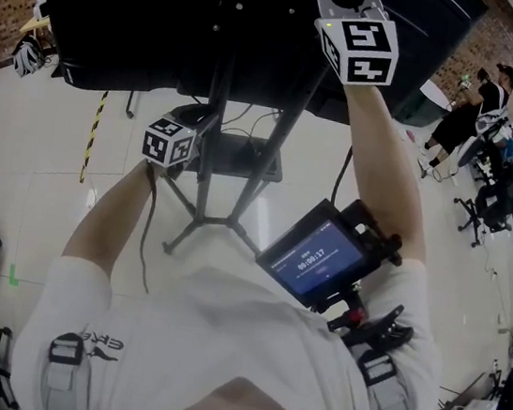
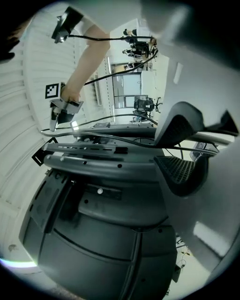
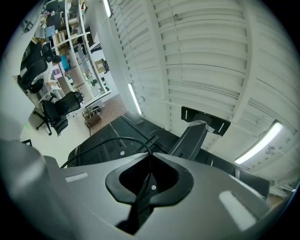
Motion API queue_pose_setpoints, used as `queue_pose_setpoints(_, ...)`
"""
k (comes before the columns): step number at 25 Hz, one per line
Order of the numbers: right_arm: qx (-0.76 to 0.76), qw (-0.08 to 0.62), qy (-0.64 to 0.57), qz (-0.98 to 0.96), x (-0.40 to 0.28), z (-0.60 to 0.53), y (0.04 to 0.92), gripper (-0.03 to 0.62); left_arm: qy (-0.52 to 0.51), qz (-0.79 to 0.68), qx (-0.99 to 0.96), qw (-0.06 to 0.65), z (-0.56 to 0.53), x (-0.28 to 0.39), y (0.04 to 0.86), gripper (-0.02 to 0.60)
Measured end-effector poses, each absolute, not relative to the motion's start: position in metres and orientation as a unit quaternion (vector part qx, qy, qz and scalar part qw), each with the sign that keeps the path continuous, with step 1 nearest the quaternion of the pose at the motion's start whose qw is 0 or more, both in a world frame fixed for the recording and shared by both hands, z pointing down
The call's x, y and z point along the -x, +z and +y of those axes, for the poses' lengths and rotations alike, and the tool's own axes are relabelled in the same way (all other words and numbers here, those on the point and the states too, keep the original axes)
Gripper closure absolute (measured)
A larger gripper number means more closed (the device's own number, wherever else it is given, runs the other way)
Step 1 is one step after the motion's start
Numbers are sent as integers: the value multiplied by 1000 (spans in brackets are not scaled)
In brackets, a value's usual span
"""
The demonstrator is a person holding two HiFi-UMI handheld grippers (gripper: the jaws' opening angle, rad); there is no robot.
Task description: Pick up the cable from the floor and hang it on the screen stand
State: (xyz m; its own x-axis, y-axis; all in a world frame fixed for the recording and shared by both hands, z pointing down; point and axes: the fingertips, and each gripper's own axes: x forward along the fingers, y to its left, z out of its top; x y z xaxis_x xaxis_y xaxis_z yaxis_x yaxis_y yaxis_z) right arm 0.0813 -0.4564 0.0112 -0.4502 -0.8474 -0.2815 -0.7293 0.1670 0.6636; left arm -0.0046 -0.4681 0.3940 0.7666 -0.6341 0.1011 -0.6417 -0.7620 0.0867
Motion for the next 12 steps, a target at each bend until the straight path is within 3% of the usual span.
queue_pose_setpoints(12,-523,78,-379,-759,-89,-456,9,566,69,-333,-939,50,-454,9,424,543)
